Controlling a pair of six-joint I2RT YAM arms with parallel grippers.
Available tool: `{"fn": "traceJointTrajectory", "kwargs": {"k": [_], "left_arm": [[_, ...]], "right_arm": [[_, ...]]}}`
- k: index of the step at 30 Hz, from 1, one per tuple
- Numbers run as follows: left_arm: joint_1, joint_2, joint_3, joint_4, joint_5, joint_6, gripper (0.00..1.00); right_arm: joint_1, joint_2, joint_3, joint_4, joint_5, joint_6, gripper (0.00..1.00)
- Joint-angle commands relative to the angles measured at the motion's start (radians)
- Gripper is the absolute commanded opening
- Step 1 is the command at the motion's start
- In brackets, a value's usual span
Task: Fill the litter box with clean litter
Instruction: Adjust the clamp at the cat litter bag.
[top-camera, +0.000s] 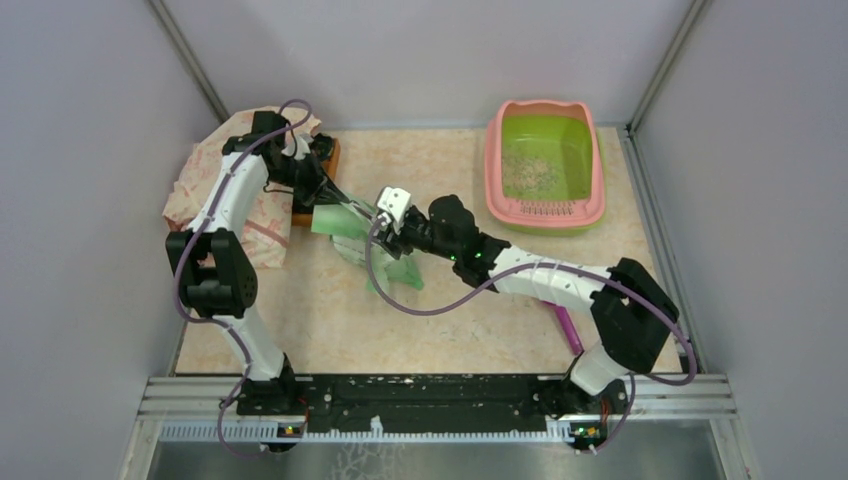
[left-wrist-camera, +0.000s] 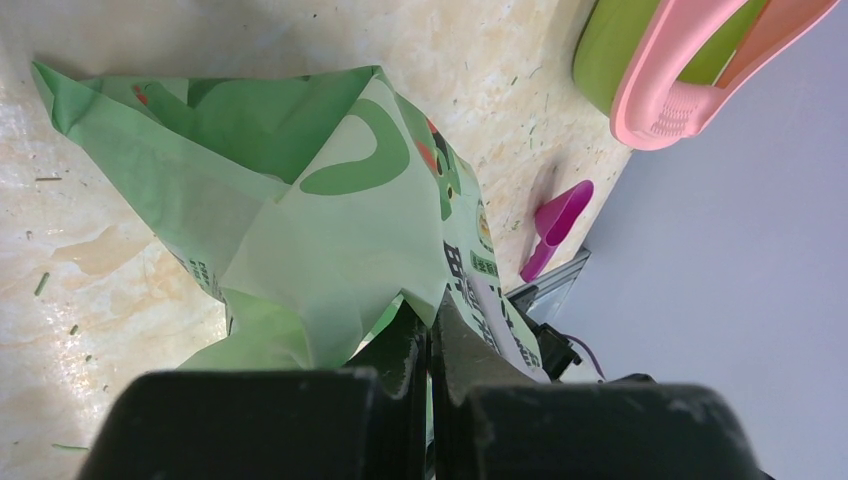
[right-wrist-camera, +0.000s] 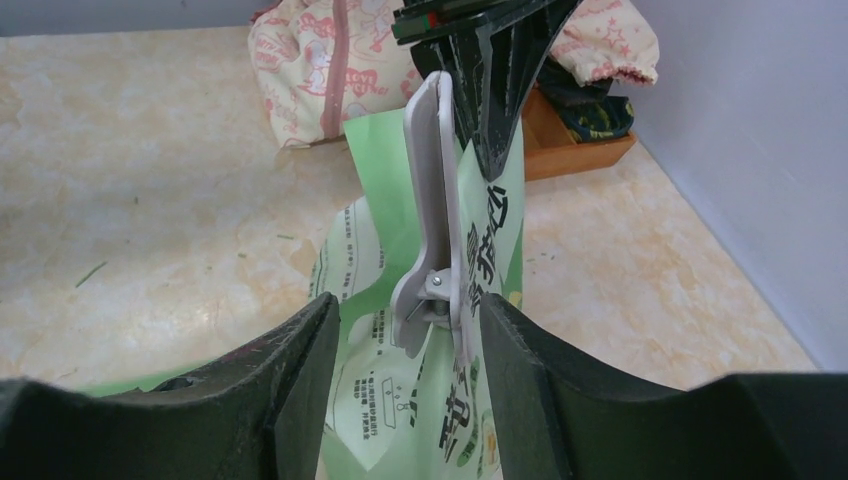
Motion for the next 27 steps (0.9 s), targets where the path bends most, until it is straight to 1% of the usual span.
{"fn": "traceJointTrajectory", "kwargs": {"k": [1,9,20,22,27], "left_arm": [[0.013,-0.074,0.018,0.057,0.072,-0.010,0.00],[0.013,-0.075,0.009,0.068,0.081,-0.013,0.00],[0.013,-0.079,0.009,0.079,0.095,-0.022,0.00],[0.013,-0.080,0.009,0.080,0.098,-0.024,0.00],[0.012,-0.084,0.009,0.080,0.101,-0.027,0.00]], "right_arm": [[0.003,0.022,0.041,0.087,0.014,0.008,0.52],[0.003,0.037,0.038,0.102,0.034,0.012,0.43],[0.002,0.079,0.100,0.035,0.074,-0.002,0.33],[0.002,0.080,0.112,0.016,0.078,-0.002,0.29],[0.000,0.089,0.178,-0.082,0.087,-0.002,0.13]]}}
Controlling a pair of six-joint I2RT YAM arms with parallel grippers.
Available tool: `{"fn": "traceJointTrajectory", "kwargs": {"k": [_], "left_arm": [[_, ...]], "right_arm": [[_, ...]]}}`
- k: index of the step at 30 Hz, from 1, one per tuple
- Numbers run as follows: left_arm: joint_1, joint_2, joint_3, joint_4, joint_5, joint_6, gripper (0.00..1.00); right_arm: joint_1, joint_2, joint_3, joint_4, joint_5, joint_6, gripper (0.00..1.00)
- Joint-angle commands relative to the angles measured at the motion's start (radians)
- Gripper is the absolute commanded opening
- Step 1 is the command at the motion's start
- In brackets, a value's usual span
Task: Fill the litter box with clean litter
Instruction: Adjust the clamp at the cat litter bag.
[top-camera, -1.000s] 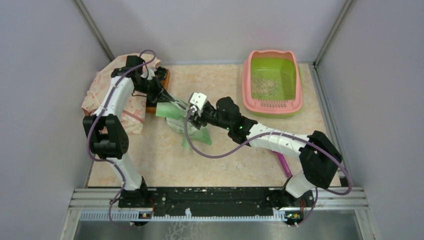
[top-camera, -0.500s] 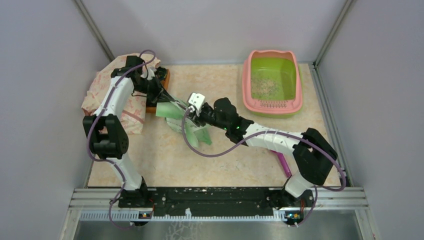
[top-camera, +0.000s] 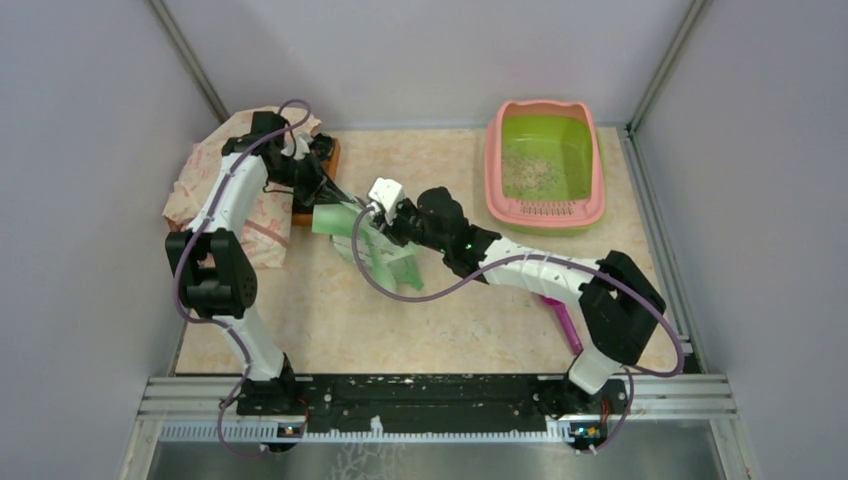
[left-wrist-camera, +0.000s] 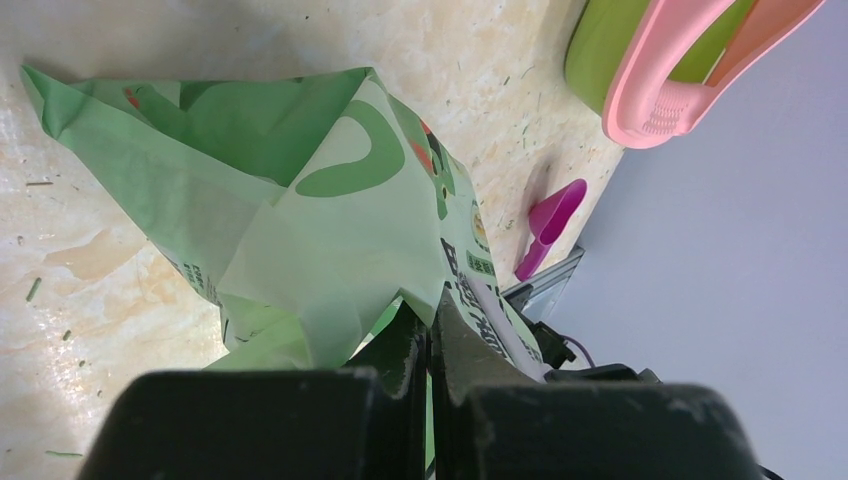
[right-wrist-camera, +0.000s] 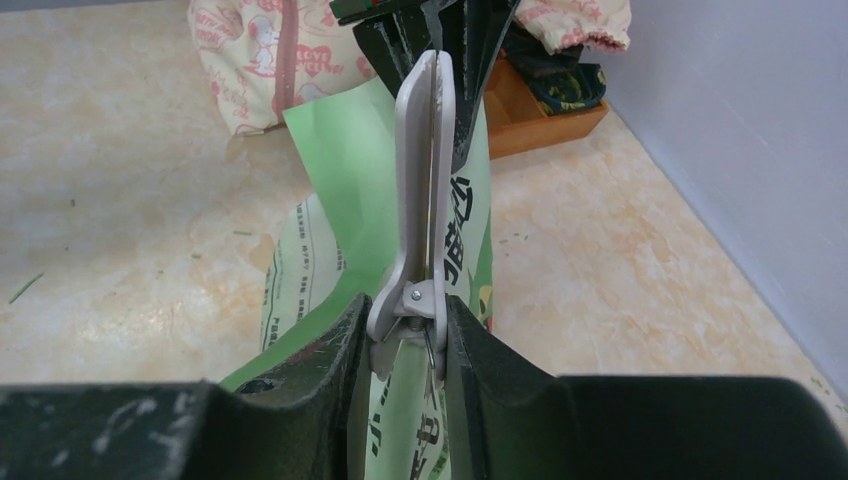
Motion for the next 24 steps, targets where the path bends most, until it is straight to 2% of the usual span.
{"fn": "traceJointTrajectory", "kwargs": {"k": [1,2,3,14,24], "left_arm": [[0.010,-0.084,0.017,0.064,0.085,-0.023,0.00],[0.009,-0.085,0.018,0.065,0.087,-0.022,0.00],[0.009,-0.087,0.019,0.065,0.086,-0.024,0.00],[0.010,-0.096,0.048,0.055,0.082,-0.033,0.00],[0.010,-0.101,0.048,0.056,0.081,-0.036,0.00]], "right_arm": [[0.000,0.014,0.124,-0.073,0.005,0.006,0.10],[-0.002,0.022,0.152,-0.115,0.003,0.006,0.07],[-0.005,0.033,0.183,-0.165,-0.006,0.006,0.00],[-0.035,0.155,0.535,-0.707,-0.065,0.010,0.00],[-0.048,0.288,0.850,-1.079,-0.121,0.022,0.00]]}}
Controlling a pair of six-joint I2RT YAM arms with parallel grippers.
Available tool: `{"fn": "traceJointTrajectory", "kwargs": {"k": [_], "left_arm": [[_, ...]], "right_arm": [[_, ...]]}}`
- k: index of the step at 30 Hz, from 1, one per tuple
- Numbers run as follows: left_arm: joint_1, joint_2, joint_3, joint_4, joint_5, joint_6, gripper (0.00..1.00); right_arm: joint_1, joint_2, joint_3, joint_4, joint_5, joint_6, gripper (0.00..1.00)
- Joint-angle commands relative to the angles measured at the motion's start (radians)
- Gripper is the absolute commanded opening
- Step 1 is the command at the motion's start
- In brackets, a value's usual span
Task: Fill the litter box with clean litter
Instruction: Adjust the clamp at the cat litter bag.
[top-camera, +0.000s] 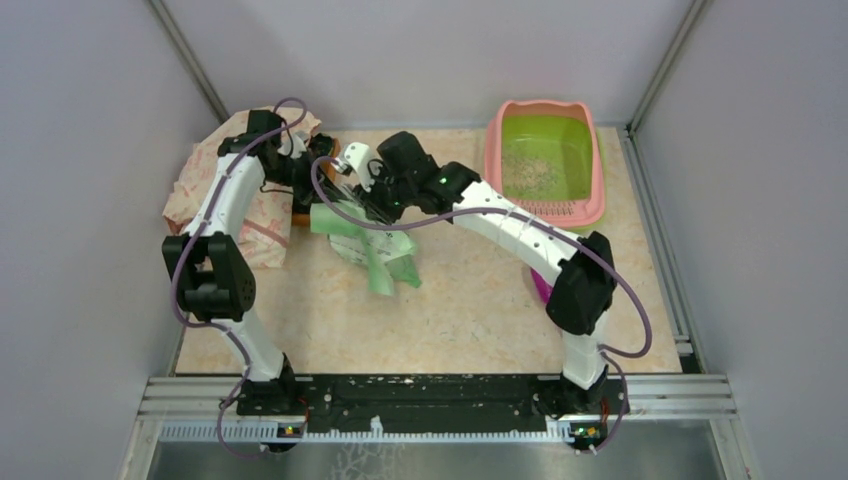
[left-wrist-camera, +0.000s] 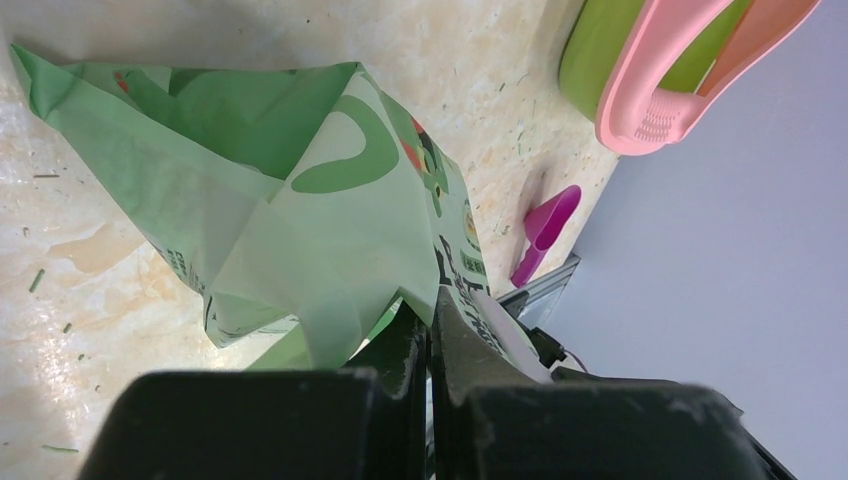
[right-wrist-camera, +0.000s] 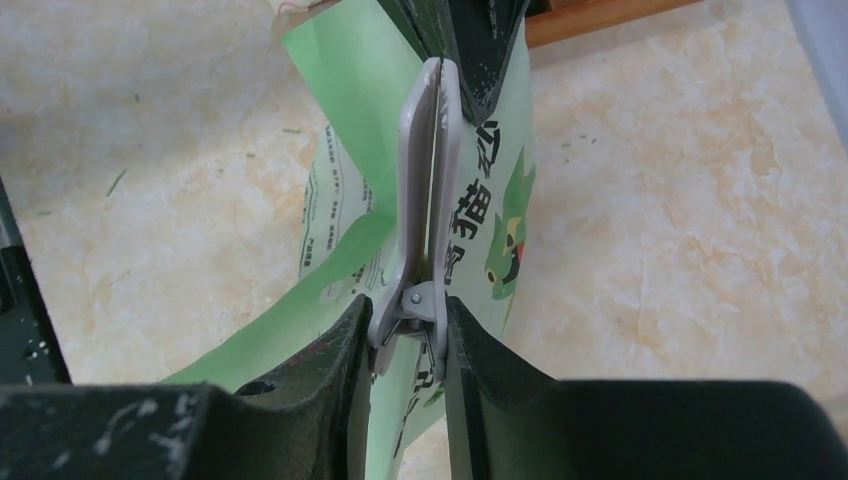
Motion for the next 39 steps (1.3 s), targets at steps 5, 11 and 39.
{"fn": "traceJointTrajectory", "kwargs": {"k": [5,11,39], "left_arm": [[0.003,-0.082,0.048,0.059,0.091,-0.022,0.00],[0.004,-0.080,0.054,0.060,0.091,-0.025,0.00],[0.003,-0.080,0.081,0.057,0.091,-0.039,0.00]], "right_arm": [[-0.008,0.097,0.252,-0.310,-0.043,0.018,0.00],[-0.013,0.136,0.318,-0.413,-0.038,0.019,0.00],[0.001,0.244,0.400,-0.602,0.038,0.021,0.00]]}}
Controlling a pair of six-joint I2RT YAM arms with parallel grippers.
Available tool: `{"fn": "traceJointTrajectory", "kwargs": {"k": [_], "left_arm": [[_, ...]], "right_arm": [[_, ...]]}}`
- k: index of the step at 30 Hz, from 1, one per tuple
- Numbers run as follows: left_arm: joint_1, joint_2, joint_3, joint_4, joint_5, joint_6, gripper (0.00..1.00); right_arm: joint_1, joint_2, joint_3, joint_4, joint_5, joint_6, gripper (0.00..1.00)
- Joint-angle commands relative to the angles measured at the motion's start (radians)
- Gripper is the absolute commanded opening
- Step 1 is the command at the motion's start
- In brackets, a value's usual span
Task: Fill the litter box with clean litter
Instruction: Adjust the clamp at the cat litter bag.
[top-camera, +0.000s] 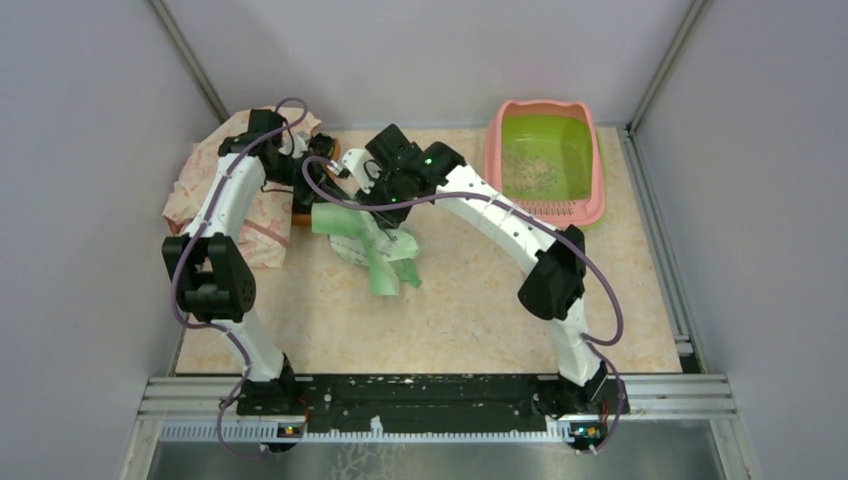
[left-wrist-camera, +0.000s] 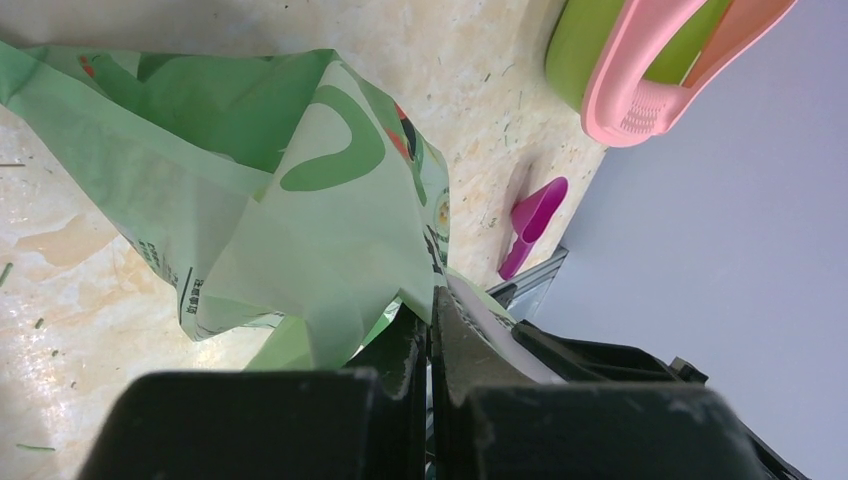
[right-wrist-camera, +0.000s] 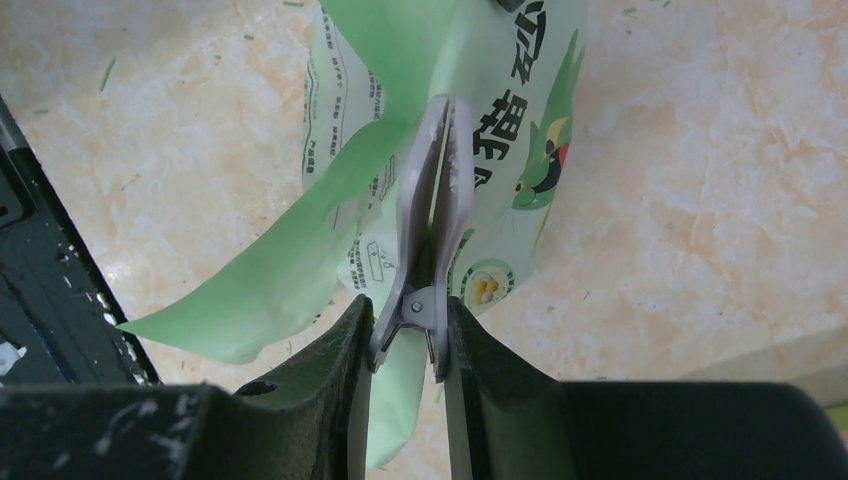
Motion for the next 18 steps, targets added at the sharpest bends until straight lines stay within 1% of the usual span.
{"fn": "traceJointTrajectory", "kwargs": {"k": [1,5,10,11,12,13,15,18], "left_arm": [[0.006,-0.071,0.080,0.063,0.073,-0.017,0.00],[0.007,-0.071,0.083,0.061,0.071,-0.018,0.00],[0.007,-0.071,0.084,0.061,0.073,-0.018,0.00],[0.007,-0.071,0.084,0.061,0.072,-0.018,0.00],[0.007,-0.071,0.083,0.060,0.072,-0.017,0.00],[0.006,-0.071,0.084,0.061,0.072,-0.018,0.00],[0.007,-0.070,0.083,0.061,0.071,-0.016,0.00],[0.007,-0.071,0.083,0.061,0.071,-0.016,0.00]], "right_arm": [[0.009,0.033,0.001,-0.108,0.037,0.020,0.00],[0.015,0.035,-0.006,-0.113,0.049,0.020,0.00],[0.018,0.046,0.044,-0.103,0.073,0.025,0.00],[0.018,0.047,0.049,-0.096,0.072,0.027,0.11],[0.018,0.044,0.048,-0.087,0.064,0.025,0.26],[0.018,0.035,0.039,-0.069,0.060,0.024,0.38],[0.019,-0.012,-0.035,0.010,0.055,0.030,0.47],[0.007,-0.124,-0.191,0.164,0.020,0.045,0.54]]}}
